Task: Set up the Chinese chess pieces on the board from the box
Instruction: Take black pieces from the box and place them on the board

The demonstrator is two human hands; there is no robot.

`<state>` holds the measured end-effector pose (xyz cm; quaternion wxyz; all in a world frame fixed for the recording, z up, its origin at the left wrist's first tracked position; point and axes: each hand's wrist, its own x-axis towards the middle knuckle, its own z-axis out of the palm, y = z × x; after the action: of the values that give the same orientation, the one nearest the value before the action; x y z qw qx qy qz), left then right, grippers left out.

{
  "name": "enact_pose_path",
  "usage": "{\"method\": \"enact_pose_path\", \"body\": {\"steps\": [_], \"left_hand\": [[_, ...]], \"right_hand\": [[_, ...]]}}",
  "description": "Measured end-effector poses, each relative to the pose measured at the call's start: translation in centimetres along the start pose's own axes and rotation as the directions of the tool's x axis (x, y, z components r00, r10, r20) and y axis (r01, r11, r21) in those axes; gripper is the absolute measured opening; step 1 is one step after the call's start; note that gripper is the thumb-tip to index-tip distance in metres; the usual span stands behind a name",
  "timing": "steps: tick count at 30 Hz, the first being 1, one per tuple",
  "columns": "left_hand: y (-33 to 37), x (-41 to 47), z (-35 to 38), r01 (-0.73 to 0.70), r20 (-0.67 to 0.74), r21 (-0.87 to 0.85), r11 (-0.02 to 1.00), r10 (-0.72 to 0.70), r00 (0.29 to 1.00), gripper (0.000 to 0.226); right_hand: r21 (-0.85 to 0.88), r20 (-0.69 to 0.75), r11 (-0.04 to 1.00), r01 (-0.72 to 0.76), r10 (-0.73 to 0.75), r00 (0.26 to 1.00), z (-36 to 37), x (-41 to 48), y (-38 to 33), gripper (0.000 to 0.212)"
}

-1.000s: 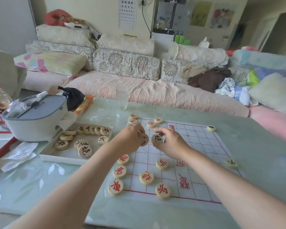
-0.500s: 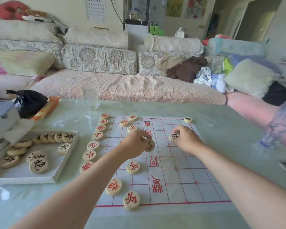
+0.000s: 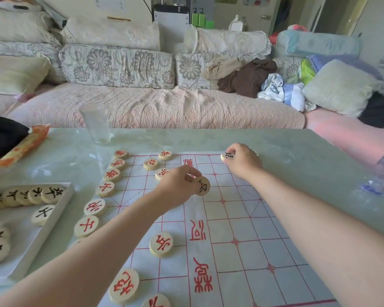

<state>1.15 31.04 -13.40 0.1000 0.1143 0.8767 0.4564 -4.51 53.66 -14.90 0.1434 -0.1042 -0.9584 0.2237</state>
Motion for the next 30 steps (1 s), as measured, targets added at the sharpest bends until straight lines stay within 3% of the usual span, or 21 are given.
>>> {"method": "enact_pose_path", "body": {"steps": [5,11,14,17,19,22,24,26,30], "left_hand": [[0.0,0.2,-0.2,0.024,-0.042,-0.093,0.995,-0.028,0.999,0.018],[1.2,-0.7,-0.1,0.054,-0.071,-0.301,0.952,-0.079,0.994,0.021],[1.8,-1.5,0.3,0.053,-0.098,-0.399,0.915,-0.101,0.99,0.014],[2.7,-2.2,1.2,0.056,-0.123,-0.471,0.88,-0.129,0.984,0.008],[3.5,-2.3,1.9,0.085,-0.122,-0.529,0.845,-0.174,0.977,0.009],[4.8,-1.9,2.7,0.117,-0.103,-0.607,0.786,-0.225,0.969,0.015],[5.6,-1.3,3.2,0.139,-0.081,-0.637,0.758,-0.246,0.966,0.017],[6.3,-0.4,3.9,0.166,-0.061,-0.663,0.73,-0.273,0.96,0.021],[7.0,1.7,5.9,0.207,-0.009,-0.678,0.705,-0.289,0.957,0.023]], "right_hand": [[-0.075,0.089,0.997,0.021,-0.014,0.996,0.5,0.4,0.7,0.019],[0.076,0.035,0.997,-0.004,0.001,0.999,-1.0,-0.5,-0.4,0.014],[0.317,0.212,0.948,0.016,-0.088,0.973,-2.3,-1.9,-2.1,0.013],[0.483,0.434,0.872,-0.085,-0.154,0.888,-4.0,-4.3,-3.9,0.02],[0.559,0.508,0.813,-0.165,-0.178,0.843,-4.6,-5.4,-4.1,0.024],[0.642,0.495,0.737,-0.211,-0.188,0.848,-5.5,-6.4,-3.3,0.019],[0.676,0.455,0.711,-0.193,-0.197,0.868,-6.2,-6.6,-2.5,0.028],[0.684,0.413,0.715,-0.142,-0.219,0.884,-6.7,-6.7,-1.6,0.038],[0.638,0.311,0.769,-0.036,-0.214,0.926,-7.3,-6.5,0.1,0.035]]}}
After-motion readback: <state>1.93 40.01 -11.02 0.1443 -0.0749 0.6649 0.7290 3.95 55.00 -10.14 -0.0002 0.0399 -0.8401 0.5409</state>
